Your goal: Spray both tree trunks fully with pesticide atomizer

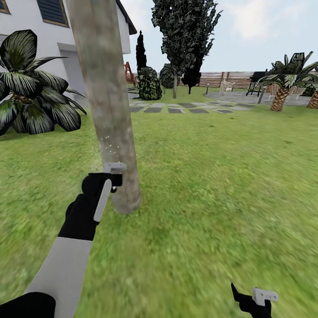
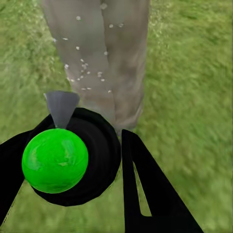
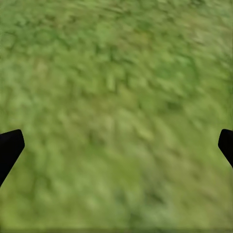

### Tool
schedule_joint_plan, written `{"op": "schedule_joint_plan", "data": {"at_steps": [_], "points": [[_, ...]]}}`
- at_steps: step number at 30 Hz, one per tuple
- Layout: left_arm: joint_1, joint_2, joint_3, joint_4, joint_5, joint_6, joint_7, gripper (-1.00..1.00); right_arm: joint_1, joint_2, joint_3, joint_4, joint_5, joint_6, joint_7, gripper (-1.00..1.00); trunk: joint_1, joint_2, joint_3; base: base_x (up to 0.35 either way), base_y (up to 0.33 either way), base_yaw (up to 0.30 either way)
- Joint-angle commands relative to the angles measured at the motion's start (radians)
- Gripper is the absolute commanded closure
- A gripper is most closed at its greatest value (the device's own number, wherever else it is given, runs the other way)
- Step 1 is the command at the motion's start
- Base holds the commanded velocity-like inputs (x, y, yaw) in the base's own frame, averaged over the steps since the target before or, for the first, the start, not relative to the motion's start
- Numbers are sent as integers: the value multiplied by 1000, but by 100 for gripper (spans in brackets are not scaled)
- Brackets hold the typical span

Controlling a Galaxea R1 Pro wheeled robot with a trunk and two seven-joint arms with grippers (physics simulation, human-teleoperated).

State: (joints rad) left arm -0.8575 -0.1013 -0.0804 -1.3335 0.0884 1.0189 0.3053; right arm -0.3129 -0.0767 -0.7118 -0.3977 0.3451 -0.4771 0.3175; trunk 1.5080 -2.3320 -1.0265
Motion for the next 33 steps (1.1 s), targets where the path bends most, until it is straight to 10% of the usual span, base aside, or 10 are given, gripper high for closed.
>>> {"op": "schedule_joint_plan", "data": {"at_steps": [1,8,17,23,33], "points": [[0,11,8,-2,0,0,0,100,0,0,0,0,0,0,0,-100,0,0,0,0,0,0],[29,74,13,-14,1,-3,5,100,0,0,0,0,0,0,0,-100,0,0,0,0,0,0],[99,53,-84,52,-14,-15,17,100,0,0,0,1,0,0,0,-100,0,0,0,0,0,0],[100,110,57,64,-15,-18,11,100,0,0,0,0,0,0,0,-100,0,0,0,0,0,0],[204,115,74,264,-14,-249,21,100,0,1,1,0,-1,0,2,-100,0,0,0,0,0,1]]}}
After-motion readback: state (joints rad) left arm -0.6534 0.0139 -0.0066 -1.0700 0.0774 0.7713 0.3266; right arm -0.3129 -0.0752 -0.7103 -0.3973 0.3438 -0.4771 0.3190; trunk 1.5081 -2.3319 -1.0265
